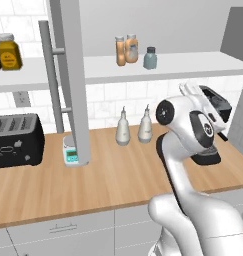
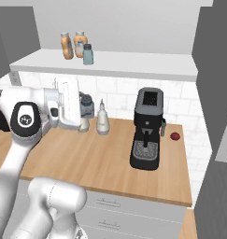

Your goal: Put the shaker and condiment bottle from the counter next to their counterparts in the cabinet.

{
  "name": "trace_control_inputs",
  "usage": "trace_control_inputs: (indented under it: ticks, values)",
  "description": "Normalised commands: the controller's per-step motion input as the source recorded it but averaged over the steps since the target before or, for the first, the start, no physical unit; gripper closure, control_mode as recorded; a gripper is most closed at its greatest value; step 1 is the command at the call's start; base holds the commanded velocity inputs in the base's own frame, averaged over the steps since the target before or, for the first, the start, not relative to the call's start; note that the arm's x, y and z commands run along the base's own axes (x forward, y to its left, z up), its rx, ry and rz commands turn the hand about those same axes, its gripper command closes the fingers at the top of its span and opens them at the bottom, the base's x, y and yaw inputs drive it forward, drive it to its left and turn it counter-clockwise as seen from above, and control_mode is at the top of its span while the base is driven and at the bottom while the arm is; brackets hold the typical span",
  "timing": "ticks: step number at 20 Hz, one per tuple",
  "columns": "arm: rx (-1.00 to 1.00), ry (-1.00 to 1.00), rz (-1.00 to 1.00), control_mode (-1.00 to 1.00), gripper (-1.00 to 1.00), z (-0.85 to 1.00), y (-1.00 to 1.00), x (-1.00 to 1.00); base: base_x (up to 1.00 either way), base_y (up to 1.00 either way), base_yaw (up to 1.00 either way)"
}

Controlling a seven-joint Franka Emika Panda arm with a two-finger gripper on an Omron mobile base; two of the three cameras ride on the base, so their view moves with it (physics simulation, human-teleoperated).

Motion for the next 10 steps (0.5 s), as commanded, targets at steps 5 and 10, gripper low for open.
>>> trace_control_inputs:
  ticks: [5,10]
  values:
    - [-0.16,0.00,0.08,-1.00,1.00,0.88,0.02,0.00,0.00,0.00,0.00]
    - [-0.16,0.00,0.11,-1.00,1.00,0.71,0.00,0.00,0.00,0.00,0.00]
